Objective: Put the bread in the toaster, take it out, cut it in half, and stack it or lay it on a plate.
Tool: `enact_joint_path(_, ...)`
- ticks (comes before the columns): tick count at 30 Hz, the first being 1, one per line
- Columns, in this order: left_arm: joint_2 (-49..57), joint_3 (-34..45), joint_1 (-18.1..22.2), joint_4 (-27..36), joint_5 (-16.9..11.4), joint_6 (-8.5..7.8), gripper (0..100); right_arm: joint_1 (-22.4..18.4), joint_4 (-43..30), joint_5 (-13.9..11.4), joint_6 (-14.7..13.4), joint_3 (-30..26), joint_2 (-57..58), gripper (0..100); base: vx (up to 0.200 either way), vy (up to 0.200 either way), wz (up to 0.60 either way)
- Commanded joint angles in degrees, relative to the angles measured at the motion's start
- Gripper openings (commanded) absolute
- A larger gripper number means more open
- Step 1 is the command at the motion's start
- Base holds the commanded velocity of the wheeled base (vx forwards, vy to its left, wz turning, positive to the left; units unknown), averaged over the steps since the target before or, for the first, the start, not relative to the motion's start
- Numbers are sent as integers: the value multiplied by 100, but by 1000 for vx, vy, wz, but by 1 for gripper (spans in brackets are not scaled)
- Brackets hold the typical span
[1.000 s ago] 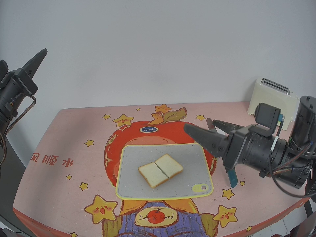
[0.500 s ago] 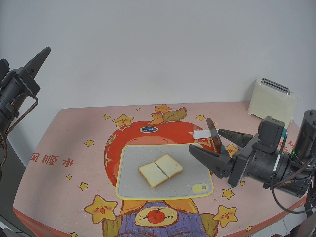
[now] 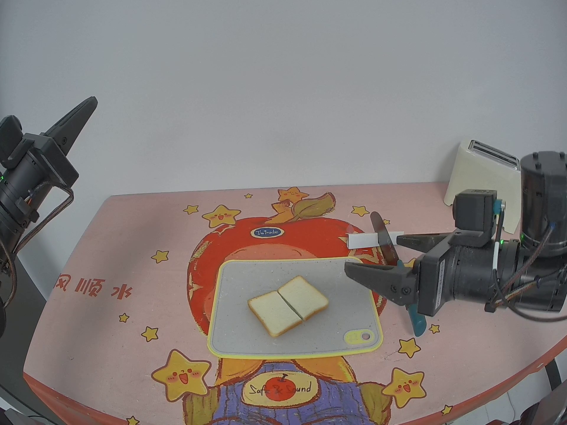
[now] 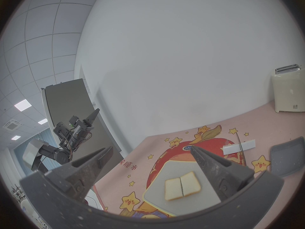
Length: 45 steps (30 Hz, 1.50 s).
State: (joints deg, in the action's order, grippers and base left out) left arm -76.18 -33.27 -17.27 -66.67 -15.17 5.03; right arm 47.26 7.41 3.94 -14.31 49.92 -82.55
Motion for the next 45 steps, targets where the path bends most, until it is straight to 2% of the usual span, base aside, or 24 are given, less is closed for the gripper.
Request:
enact_joint_path(1,-2,75,-57,-4,-22,-82,0,-121,-741,-200,7,861,-323,100,0,0,0)
enact_joint_path(4,-2,75,-66,-4,-22,-82,0,-103,-741,-192,16,897,-411,100,0,0,0)
enact_joint_path(7,-11,145,-215,-4,-22,-82,0,-59,-741,-183,166,958,-894,100,0,0,0)
enact_joint_path(18,-2,145,-233,-4,-22,-90,0,-86,-732,-25,174,1099,-1764,100,0,0,0)
enact_joint_path(20,-11,154,-259,-4,-22,-90,0,-130,-680,116,166,1160,-2028,100,0,0,0)
enact_joint_path(22,-11,154,-259,-4,-22,-90,0,-130,-680,116,166,1160,-2028,100,0,0,0)
enact_joint_path(23,-2,154,-268,-4,-22,-90,0,-130,-671,257,157,1257,-2212,100,0,0,0)
enact_joint_path(26,-2,154,-276,-4,-22,-90,0,-121,-662,301,157,1283,-2344,100,0,0,0)
enact_joint_path(31,-2,154,-285,-4,-22,-126,0,-156,-662,599,122,1424,-2538,100,0,0,0)
enact_joint_path(39,-2,163,-329,-4,-22,-134,0,-349,-653,775,95,1503,-2828,100,0,0,0)
enact_joint_path(40,7,163,-426,-4,-22,-134,0,-376,-653,881,95,1565,-2898,100,0,0,0)
enact_joint_path(45,15,163,-707,5,22,-134,0,-384,-653,907,95,1600,-2951,100,0,0,0)
